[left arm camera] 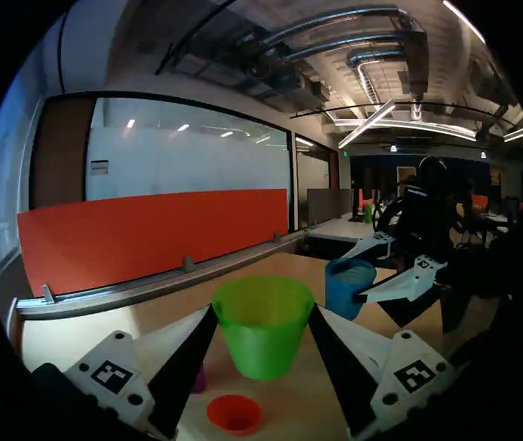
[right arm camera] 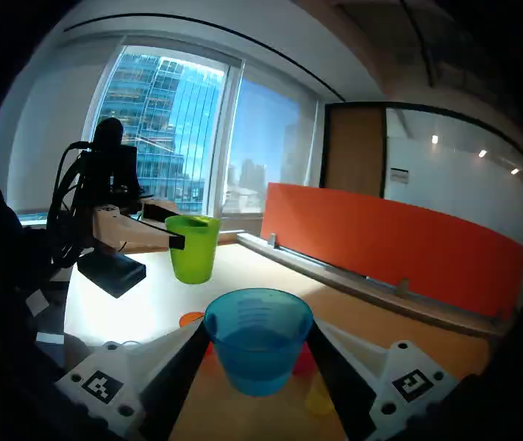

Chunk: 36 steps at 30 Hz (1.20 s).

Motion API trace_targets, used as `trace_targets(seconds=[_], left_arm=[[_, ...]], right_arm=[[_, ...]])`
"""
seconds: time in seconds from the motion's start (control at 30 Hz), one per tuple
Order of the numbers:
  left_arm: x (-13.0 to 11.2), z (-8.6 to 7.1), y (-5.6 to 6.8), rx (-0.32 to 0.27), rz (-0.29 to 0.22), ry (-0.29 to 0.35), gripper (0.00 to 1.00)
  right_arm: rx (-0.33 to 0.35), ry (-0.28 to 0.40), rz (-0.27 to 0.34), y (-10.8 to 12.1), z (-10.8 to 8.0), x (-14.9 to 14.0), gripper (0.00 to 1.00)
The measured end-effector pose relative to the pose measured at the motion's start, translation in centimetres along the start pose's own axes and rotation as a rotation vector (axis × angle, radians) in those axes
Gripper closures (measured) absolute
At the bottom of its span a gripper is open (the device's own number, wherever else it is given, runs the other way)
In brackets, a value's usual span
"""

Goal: Pour water

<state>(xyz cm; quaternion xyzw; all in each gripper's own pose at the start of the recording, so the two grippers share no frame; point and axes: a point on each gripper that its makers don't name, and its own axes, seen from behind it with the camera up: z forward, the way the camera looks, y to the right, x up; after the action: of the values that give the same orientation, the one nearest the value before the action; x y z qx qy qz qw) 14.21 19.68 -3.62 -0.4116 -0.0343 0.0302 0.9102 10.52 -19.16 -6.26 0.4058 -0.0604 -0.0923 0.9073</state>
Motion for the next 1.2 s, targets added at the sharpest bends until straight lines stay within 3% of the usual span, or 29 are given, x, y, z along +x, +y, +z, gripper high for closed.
trace_targets(seconds=[0.27, 0.7, 1.2], left_arm=[[0.0, -0.5, 0.9, -0.009, -0.004, 0.025, 0.12], [-1.1, -0.8, 1.1, -0.019, -0.030, 0.014, 0.12], [-2.3, -0.6, 2.4, -0.039, -0.027, 0.002, 0.12]], right_arm=[[0.013, 0.012, -0.040, 0.4, 0.8, 1.7, 0.08], [0.039, 0.051, -0.093, 0.7, 1.8, 4.1, 0.08], [0.039, 0.086, -0.215, 1.2, 2.6, 6.6, 0.09]])
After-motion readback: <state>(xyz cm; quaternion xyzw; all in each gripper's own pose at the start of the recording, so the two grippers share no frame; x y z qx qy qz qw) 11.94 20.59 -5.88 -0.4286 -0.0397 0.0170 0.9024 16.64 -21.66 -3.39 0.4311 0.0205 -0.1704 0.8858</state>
